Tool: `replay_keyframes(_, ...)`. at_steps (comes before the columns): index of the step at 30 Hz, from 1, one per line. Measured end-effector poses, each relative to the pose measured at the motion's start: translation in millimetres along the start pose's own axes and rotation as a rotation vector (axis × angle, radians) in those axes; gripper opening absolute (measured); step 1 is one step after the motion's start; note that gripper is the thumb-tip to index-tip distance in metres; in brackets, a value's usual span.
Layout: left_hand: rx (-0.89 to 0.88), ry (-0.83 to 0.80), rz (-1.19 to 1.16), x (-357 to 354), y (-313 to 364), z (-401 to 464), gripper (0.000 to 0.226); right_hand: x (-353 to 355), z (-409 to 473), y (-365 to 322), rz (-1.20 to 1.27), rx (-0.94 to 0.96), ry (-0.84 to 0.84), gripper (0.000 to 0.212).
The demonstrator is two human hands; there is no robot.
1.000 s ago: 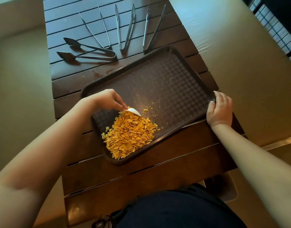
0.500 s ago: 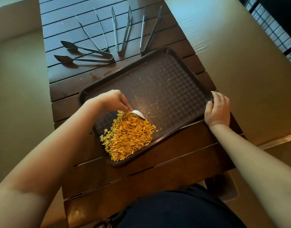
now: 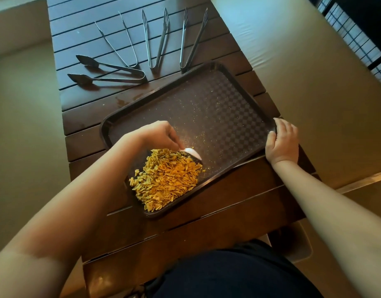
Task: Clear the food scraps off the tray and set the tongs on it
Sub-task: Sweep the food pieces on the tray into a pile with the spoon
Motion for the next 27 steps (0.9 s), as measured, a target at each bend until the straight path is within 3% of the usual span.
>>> replay_keyframes(5,-0.103,0.059,0.146,-17,34,11,0.014,-1,0,1,0.001,-0.002,-0.004,0.053)
replay_keyframes(14,0.031,-0.063,0.319,-14,4,-7,0.013,-1,0,1,0.001,-0.003,-0.009,0.053)
replay_keyframes(17,-0.002,-0.026,0.225,-6,-4,-10,0.014,-1,-1,2,-0.003,-0.003,-0.007,0.053)
replay_keyframes(22,-0.051,0.174,-0.053,10,-8,-4,0.016,-1,-1,2,0.0,-0.004,-0.005,0.054)
replay_keyframes(27,0.046,0.03,0.01,4,-26,-2,0.013,0,-1,2,0.006,0.012,0.001,0.053)
Point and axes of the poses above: each hand's wrist, its own z-axis towards the middle knuckle, its own x-axis out of the back of the hand, y = z × x, the point moved 5 cm from there along z, towards the middle knuckle, and after that the axes turned 11 degrees about -y, right-handed, at the moved point
